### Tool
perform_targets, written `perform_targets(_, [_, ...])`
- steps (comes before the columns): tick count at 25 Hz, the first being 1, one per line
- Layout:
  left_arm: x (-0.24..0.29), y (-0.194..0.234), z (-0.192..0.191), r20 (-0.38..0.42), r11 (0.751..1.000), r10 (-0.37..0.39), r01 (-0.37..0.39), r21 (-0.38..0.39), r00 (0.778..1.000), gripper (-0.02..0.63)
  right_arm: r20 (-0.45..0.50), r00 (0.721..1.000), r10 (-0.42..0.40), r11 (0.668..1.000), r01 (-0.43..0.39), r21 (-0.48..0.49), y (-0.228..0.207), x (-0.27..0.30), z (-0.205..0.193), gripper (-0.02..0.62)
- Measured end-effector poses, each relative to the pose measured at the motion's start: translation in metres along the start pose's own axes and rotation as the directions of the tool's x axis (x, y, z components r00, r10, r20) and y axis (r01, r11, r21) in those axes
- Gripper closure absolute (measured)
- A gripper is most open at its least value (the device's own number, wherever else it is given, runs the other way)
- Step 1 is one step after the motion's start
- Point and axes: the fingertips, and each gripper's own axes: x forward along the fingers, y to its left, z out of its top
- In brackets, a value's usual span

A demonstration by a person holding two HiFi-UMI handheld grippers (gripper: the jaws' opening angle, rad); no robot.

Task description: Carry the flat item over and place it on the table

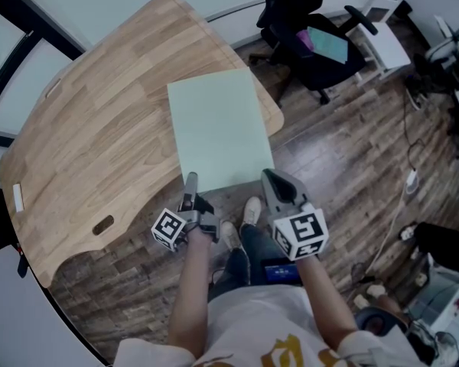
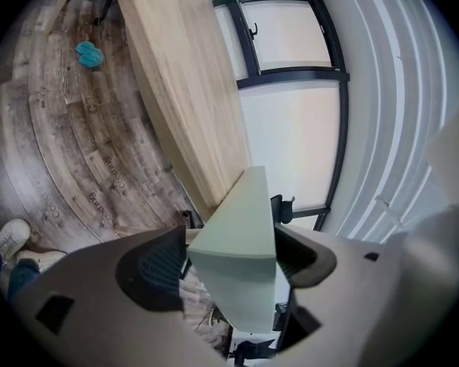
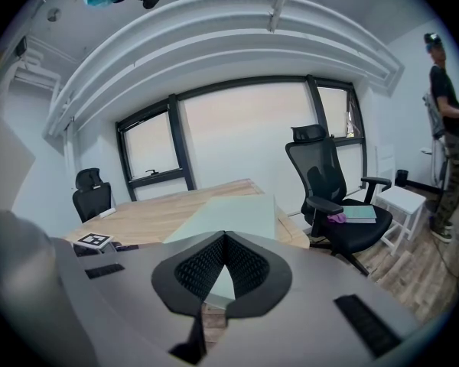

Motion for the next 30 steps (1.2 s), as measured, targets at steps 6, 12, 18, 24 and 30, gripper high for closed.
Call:
perform_targets(6, [-0.0013, 0.0035, 0.0029, 0.002, 0.998, 0.037, -0.038, 0.046, 0.999, 0.262, -0.002, 1.0, -0.009, 1.0, 0.009, 0.002, -0.0014, -0.0038, -0.0013, 0.597])
perform_targets(12, [-0.0028, 0.0079, 0.0054, -0.003, 0.993, 0.068, -0.067, 0.098, 0.998, 0.262, 0.011, 1.0, -0.014, 1.0, 0.014, 0.002, -0.0028, -0.0046, 0.0032, 0.597])
perform_targets(18, [-0.0031, 0.007, 0.0066, -0.013, 0.984, 0.089, -0.086, 0.159, 0.996, 0.261, 0.02, 1.0, -0.01, 1.0, 0.01, -0.007, -0.0021, -0.0044, 0.0055, 0.597])
perform_targets(24, [-0.0027, 0.0068, 0.0079, -0.011, 0.982, 0.092, -0.089, 0.166, 0.996, 0.261, 0.009, 1.0, -0.014, 1.0, 0.014, -0.001, -0.0013, -0.0029, 0.0047, 0.597])
perform_targets(30, [-0.0023, 0.0044, 0.0109, -0.022, 0.965, 0.11, -0.102, 0.24, 0.994, 0.258, 0.012, 1.0, -0.016, 1.0, 0.016, 0.0, -0.002, -0.003, 0.0079, 0.597])
